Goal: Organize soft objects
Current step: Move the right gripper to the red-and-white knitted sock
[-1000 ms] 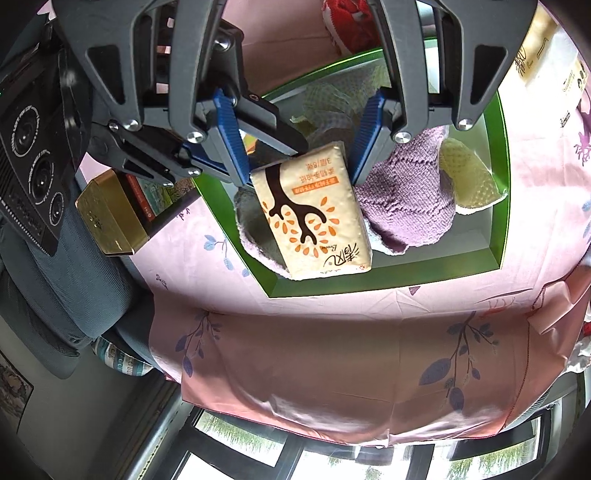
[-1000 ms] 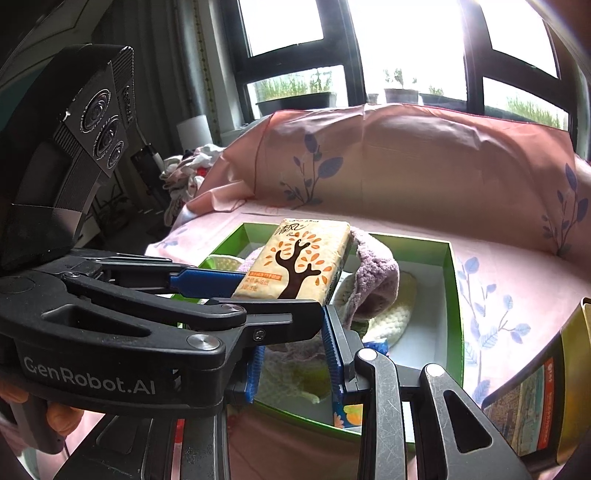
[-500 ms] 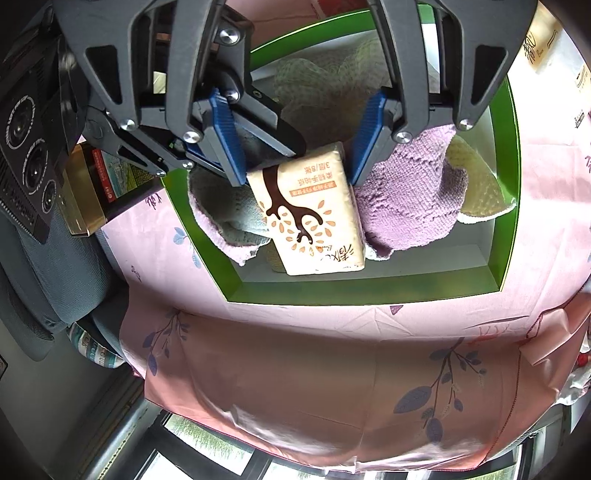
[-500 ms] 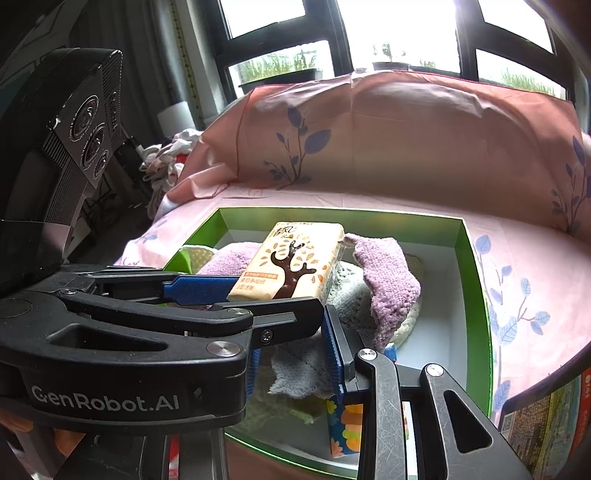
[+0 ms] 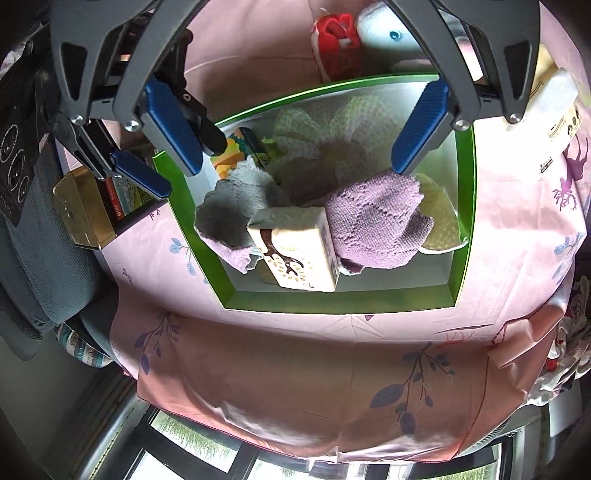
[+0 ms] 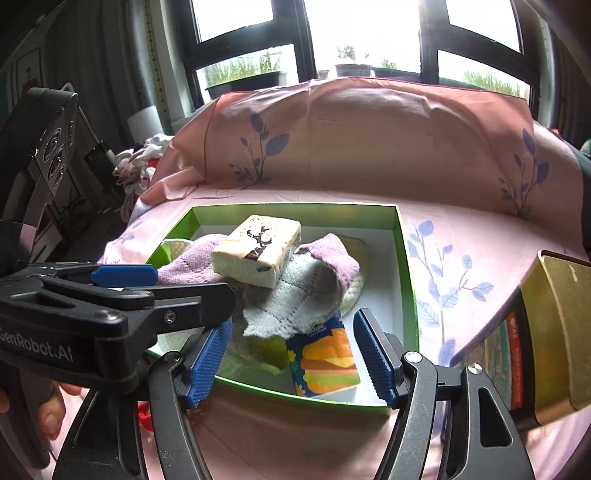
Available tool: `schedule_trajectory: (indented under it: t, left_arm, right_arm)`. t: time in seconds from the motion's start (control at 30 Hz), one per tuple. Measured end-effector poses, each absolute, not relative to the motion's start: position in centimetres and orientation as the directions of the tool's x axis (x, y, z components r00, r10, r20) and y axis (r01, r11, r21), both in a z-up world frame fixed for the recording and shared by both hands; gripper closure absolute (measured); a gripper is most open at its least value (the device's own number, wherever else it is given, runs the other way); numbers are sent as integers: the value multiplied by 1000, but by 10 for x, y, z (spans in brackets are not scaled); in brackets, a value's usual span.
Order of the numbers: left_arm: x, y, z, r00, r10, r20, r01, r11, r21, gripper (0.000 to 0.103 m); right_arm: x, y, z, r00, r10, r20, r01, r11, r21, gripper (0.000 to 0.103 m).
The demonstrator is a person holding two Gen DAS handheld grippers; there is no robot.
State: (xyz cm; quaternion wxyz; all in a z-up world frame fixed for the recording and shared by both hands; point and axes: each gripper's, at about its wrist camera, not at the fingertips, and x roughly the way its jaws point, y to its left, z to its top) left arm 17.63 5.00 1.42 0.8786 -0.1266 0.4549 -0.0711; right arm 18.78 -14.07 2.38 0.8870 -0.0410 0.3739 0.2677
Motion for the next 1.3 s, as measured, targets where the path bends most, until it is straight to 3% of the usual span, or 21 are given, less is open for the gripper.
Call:
schedule_trajectory:
  t: [0.5,1.0,1.23,1.3]
  left_arm:
    - [86,40,35,622,-238,-746,-4,952,-306,1]
    - [8,99,6,646,-298,-703,-107,877,-469,1]
    - [-4,130,-10,647,-296,-703,-162,847,-506,1]
    - [-3,136,-13,648,-298,-701,-169,841,-514,1]
  right_arm:
    - [109,-172,48,593,438,-676,-497,859,120,21]
    - [69,-140,-17,414,495,-764,-558,801,216,20]
    - [75,-93,-32,409,506,-760,-628,760,168,20]
    - [85,-84,-36,411,499,-763,-621,766,166,24]
